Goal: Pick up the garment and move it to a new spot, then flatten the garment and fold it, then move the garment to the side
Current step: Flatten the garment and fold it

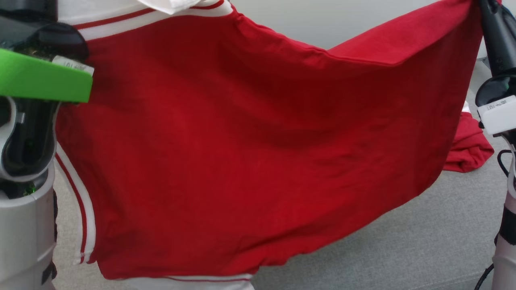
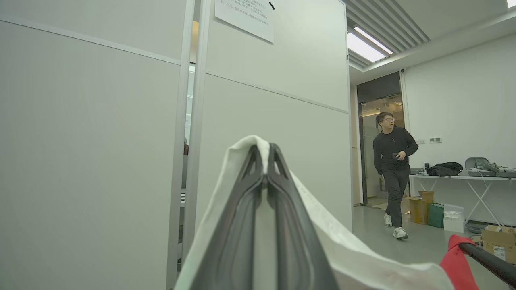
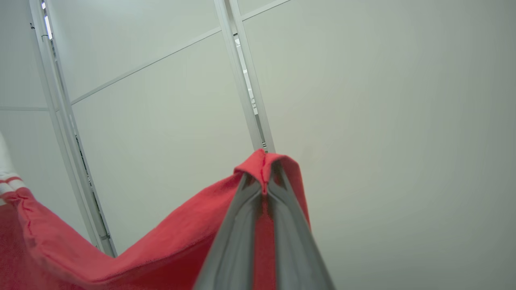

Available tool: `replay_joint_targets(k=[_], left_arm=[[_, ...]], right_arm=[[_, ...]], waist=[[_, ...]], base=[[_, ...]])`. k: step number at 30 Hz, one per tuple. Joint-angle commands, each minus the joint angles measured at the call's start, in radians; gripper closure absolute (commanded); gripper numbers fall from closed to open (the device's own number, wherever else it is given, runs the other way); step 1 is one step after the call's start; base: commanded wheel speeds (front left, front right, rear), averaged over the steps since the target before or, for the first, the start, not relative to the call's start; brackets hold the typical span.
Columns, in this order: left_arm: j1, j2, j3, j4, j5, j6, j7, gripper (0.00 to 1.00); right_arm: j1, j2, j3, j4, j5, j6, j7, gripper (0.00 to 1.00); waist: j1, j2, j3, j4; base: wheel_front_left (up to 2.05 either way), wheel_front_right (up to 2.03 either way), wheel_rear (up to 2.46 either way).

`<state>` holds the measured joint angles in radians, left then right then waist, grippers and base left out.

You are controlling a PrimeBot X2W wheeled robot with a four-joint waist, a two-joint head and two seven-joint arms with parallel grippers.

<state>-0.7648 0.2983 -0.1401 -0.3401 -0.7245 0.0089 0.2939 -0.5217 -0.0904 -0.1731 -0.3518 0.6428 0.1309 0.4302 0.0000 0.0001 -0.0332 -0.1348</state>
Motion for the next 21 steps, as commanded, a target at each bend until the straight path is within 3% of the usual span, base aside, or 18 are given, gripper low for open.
replay_joint_targets(k=[1,9,13,21], left_arm=[[-0.025,0.015,-0.014,0.020,0.023,-0.007,0.012,1.00],[-0.117,0.042,-0.105,0.201,0.105,-0.050,0.037,1.00],[-0.212,0.049,-0.132,0.320,0.162,-0.070,0.007,1.00],[-0.557,0.018,-0.167,0.636,0.302,-0.069,-0.122,1.00]], right_arm=[[-0.003,0.004,-0.008,-0.023,-0.014,-0.001,0.019,1.00],[-0.051,0.030,0.008,0.032,-0.069,0.000,0.080,1.00],[-0.181,0.032,0.020,0.172,-0.129,0.000,0.033,1.00],[-0.617,0.025,0.034,0.585,-0.328,0.000,-0.193,1.00]], waist=[[0.0000,-0.0001,0.013,-0.006],[0.0000,-0.0001,0.137,-0.011],[0.0000,-0.0001,0.225,-0.012],[0.0000,-0.0001,0.378,-0.002]], base=[[0.00,0.00,0.00],[0.00,0.00,0.00],[0.00,0.00,0.00],[0.00,0.00,0.00]])
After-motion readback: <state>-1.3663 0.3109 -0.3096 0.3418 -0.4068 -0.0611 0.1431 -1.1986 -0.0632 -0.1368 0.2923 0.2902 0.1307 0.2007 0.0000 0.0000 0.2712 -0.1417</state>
